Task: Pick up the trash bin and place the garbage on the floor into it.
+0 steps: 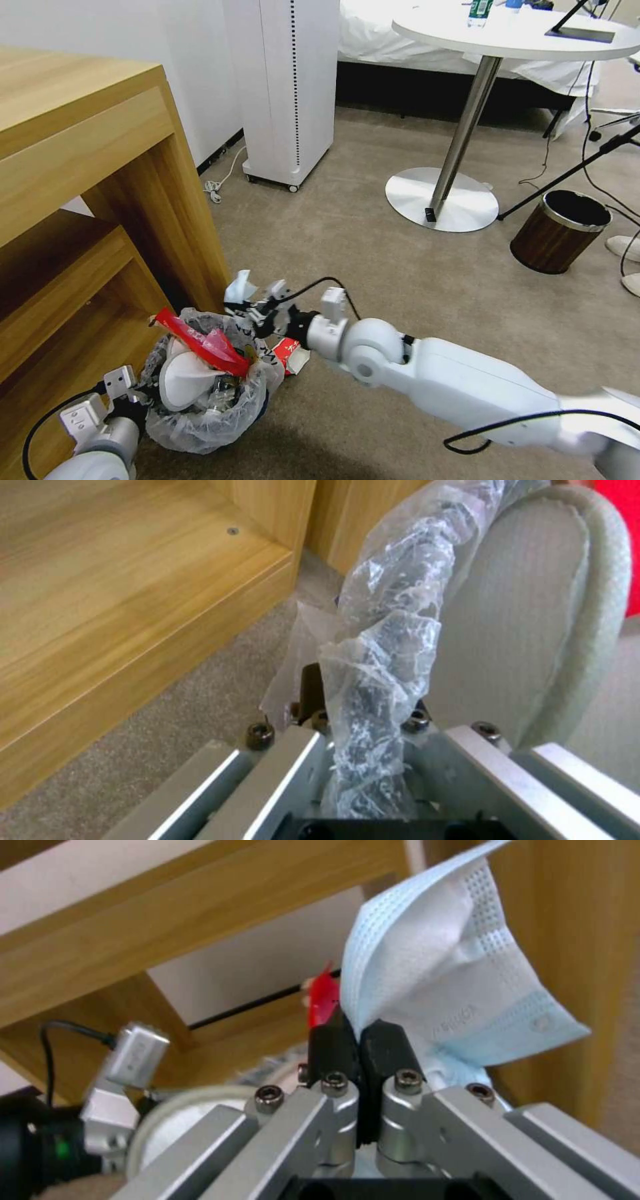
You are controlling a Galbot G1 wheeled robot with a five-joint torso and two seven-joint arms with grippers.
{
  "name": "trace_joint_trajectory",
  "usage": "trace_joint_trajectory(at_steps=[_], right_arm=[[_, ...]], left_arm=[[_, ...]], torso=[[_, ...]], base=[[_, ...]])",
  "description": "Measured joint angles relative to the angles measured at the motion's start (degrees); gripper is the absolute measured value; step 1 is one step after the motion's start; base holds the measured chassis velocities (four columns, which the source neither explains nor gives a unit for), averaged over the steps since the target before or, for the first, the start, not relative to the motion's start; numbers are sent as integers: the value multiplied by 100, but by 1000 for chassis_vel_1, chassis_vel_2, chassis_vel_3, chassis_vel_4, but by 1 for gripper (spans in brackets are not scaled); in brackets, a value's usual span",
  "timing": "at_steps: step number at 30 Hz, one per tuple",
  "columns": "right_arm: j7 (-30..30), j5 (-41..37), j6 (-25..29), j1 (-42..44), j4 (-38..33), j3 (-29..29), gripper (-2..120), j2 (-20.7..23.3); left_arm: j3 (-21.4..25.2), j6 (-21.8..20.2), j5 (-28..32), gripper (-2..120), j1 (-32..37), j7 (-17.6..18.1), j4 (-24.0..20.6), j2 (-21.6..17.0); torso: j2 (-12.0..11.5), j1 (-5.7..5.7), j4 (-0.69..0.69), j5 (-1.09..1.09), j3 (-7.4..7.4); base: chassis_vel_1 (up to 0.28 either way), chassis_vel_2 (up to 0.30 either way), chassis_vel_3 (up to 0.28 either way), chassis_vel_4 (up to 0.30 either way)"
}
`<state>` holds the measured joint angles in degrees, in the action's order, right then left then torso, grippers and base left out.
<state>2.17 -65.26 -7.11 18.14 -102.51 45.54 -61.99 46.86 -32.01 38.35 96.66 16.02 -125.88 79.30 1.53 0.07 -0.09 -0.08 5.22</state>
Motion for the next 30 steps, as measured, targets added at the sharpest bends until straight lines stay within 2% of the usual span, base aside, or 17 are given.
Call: trace_joint_trajectory(at_steps=[4,8,16,21,28,30], right_arm=[[336,-265,-178,-232,179,370,0,-373],[725,-420,-393,-180,307,456,0,-426],[947,-342,-528,26,599,473,0,-484],[1011,-290,-566,107,831,620,0,-703],[1362,-411,-956,71,840,715,0,-834],[1746,-653,-1277,41,735,689,0,-869]], left_arm=[[3,1,2,1,-53,0,17,32],[-30,11,19,1,-120,-2,104,-9],[-37,32,47,1,-142,-9,154,-50],[-49,38,55,1,-152,-19,168,-53],[-50,65,56,1,-173,-27,214,-51],[-59,103,33,1,-174,-45,259,-39]], torso=[[0,0,1,-1,0],[0,0,-1,-1,0],[0,0,-2,0,-1],[0,0,0,0,0],[0,0,0,0,-1],[0,0,0,1,-1]], base=[[0,0,0,0],[0,0,0,0],[0,0,0,0],[0,0,0,0],[0,0,0,0],[0,0,0,0]])
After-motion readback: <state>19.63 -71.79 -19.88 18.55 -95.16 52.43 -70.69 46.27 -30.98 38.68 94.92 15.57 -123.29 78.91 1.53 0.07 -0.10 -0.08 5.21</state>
